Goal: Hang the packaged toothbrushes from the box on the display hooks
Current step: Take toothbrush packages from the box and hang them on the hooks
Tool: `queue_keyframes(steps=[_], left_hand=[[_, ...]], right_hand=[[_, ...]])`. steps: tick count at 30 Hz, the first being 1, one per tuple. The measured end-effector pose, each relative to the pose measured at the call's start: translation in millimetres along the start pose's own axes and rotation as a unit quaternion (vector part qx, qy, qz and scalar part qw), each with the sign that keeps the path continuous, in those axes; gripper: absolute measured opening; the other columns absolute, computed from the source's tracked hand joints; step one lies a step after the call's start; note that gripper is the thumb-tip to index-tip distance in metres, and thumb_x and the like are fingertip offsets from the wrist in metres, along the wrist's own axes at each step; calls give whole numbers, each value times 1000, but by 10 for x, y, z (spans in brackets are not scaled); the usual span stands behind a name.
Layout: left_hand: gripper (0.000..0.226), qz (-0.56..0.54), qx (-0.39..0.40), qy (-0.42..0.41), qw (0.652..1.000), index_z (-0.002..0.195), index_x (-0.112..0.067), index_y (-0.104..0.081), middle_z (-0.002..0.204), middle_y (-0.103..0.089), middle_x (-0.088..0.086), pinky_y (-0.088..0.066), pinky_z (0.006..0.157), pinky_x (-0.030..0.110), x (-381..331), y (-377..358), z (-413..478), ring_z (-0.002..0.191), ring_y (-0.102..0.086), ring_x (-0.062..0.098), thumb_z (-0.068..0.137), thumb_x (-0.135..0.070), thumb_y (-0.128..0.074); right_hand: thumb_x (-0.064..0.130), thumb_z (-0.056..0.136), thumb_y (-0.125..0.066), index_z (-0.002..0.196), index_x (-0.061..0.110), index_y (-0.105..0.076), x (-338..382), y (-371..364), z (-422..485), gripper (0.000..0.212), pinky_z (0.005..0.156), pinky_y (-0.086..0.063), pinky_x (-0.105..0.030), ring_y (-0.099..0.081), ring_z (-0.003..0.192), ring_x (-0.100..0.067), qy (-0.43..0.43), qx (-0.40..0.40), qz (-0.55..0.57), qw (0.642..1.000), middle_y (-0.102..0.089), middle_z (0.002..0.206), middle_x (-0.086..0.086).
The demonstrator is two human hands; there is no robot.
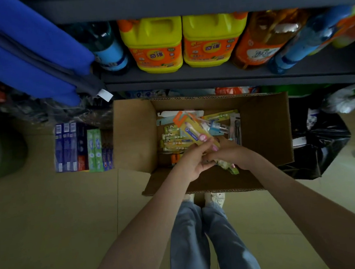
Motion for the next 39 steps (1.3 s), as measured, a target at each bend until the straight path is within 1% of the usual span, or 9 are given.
queue_keyframes(steps=[3,6,9,14,22,26,31,36,39], left_hand=[[35,9,-1,-5,1000,123,-12,-56,109,-65,7,-55,76,36,-81,-19,-208,96,-63,20,90,-20,-66],[16,43,-31,-22,998,108,-11,-61,96,-65,6,-54,62,31,-201,-43,-422,86,-63,17,92,-11,-63],[14,88,-54,-43,994,93,-17,-64,92,-66,5,-49,74,33,-299,-59,-619,90,-63,20,94,-7,-55],[29,137,-45,-65,987,109,-10,-67,109,-69,12,-54,89,43,-377,-135,-992,104,-65,27,83,1,-67],[15,190,-133,-118,965,89,-11,-57,93,-62,8,-48,83,33,-551,-112,-1495,91,-59,22,89,3,-61],[21,208,-160,-122,957,106,-9,-53,96,-59,4,-43,81,30,-602,-102,-1719,94,-55,20,90,-1,-62],[36,247,-173,-138,943,123,-3,-54,108,-59,8,-42,80,30,-713,-75,-2013,96,-55,20,88,-2,-64],[41,238,-155,-153,947,130,-4,-48,101,-54,1,-34,84,28,-822,-54,-2333,99,-47,16,91,0,-59],[39,243,-153,-180,941,129,-2,-52,117,-56,7,-37,88,28,-950,-41,-2543,106,-50,18,90,-1,-60]], right_hand=[[32,73,-80,143,17,-27,137,-13,-258,89,92,-42,-31,-43,113,-17,9,4,-20,1000,-44,127,1],[26,79,-76,127,21,-32,297,-25,-531,66,90,-44,-27,-45,113,-15,37,30,3,999,-37,133,-4],[29,79,-75,113,29,-40,475,8,-792,49,103,-41,-38,-47,122,-22,52,41,93,993,-37,132,-6],[20,91,-65,123,23,-51,621,97,-1158,35,103,-43,-50,-60,113,-23,46,55,142,987,-64,122,-4],[10,95,-54,116,7,-54,625,372,-1647,21,87,-54,-46,-66,98,-28,29,-51,175,983,-66,107,-15],[7,98,-47,107,3,-46,590,442,-1901,10,48,-51,-21,-60,69,-15,-3,-88,121,989,-59,83,-11],[15,94,-53,102,-5,-54,529,531,-2082,21,93,-39,-35,-47,109,-23,-42,-98,60,992,-54,91,-12],[16,98,-53,118,-11,-54,626,504,-2318,34,56,-53,-25,-67,62,-17,-63,-22,106,992,-67,68,-15],[12,96,-55,110,-6,-57,765,524,-2455,23,48,-53,-25,-66,59,-18,-47,-4,160,986,-69,75,-15]])
Point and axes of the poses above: each hand's wrist, its own z-axis towards the middle knuckle, its own y-axis out of the back of the hand, x = y × z, the point moved 6 cm from there along z, towards the middle knuckle
